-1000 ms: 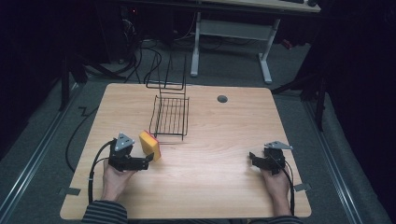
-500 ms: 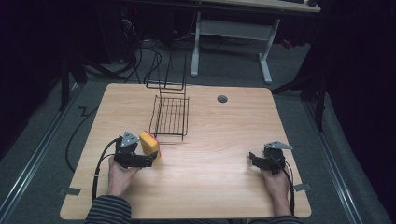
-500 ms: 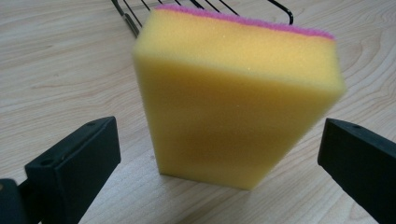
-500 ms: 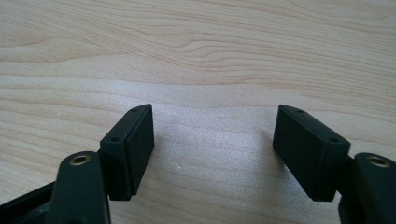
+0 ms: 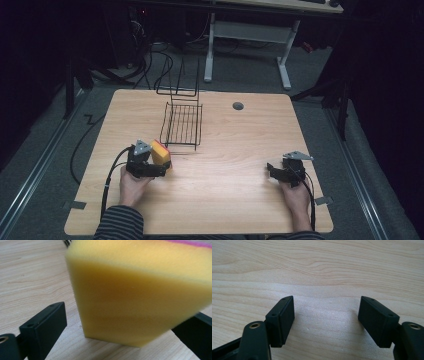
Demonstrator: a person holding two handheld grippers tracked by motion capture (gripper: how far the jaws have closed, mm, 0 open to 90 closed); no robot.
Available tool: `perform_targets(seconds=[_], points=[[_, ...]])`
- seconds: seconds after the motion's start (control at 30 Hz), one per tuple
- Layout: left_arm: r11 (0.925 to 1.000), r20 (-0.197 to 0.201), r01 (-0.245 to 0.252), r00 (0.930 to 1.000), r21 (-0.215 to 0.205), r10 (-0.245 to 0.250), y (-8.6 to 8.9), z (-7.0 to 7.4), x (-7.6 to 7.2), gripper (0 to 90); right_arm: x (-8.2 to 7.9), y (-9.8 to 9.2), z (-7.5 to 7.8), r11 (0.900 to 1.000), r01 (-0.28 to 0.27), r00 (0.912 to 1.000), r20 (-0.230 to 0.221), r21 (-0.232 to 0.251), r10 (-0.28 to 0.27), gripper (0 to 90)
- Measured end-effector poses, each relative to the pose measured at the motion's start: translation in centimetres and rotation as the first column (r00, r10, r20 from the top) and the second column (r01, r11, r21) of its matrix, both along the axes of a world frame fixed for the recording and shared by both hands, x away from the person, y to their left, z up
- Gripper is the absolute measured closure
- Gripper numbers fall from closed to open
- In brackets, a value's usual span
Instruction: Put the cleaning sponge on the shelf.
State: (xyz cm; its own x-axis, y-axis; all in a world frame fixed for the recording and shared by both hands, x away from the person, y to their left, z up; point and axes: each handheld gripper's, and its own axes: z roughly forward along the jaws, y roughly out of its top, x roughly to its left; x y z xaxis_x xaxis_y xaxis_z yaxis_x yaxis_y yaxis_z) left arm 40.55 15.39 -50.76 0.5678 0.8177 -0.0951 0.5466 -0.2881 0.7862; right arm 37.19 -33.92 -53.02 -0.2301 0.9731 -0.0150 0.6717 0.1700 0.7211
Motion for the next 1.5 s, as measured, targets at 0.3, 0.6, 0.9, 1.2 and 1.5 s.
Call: perform_targets(seconds=[0.3,0.6,0.9,1.2,1.5], points=[[1.0,0.007,0.009,0.9999,0.002,-0.009,-0.3,-0.4,0.2,14.6,0.0,0.0,0.0,1.0,0.0,1.0,0.0,0.0,0.0,29.7],[0.9998,0.019,0.02,0.9996,0.007,-0.02,-0.3,-0.2,-0.1,21.9,0.0,0.0,0.0,1.0,0.0,1.0,0.0,0.001,0.0,29.6],[0.9991,0.019,0.041,0.999,0.013,-0.041,0.1,1.0,-1.1,23.6,0.0,0.0,0.0,1.0,-0.002,1.0,0.001,-0.002,0.002,29.6],[0.9987,0.048,0.051,0.9975,0.008,-0.051,0.6,3.5,-1.9,24.0,0.0,0.0,0.0,1.0,-0.003,1.0,0.001,-0.002,0.003,29.6],[0.9979,0.069,0.052,0.9964,-0.038,-0.05,0.8,5.6,-1.8,24.0,0.0,0.0,0.0,1.0,-0.001,1.0,0.0,-0.001,0.001,29.6]])
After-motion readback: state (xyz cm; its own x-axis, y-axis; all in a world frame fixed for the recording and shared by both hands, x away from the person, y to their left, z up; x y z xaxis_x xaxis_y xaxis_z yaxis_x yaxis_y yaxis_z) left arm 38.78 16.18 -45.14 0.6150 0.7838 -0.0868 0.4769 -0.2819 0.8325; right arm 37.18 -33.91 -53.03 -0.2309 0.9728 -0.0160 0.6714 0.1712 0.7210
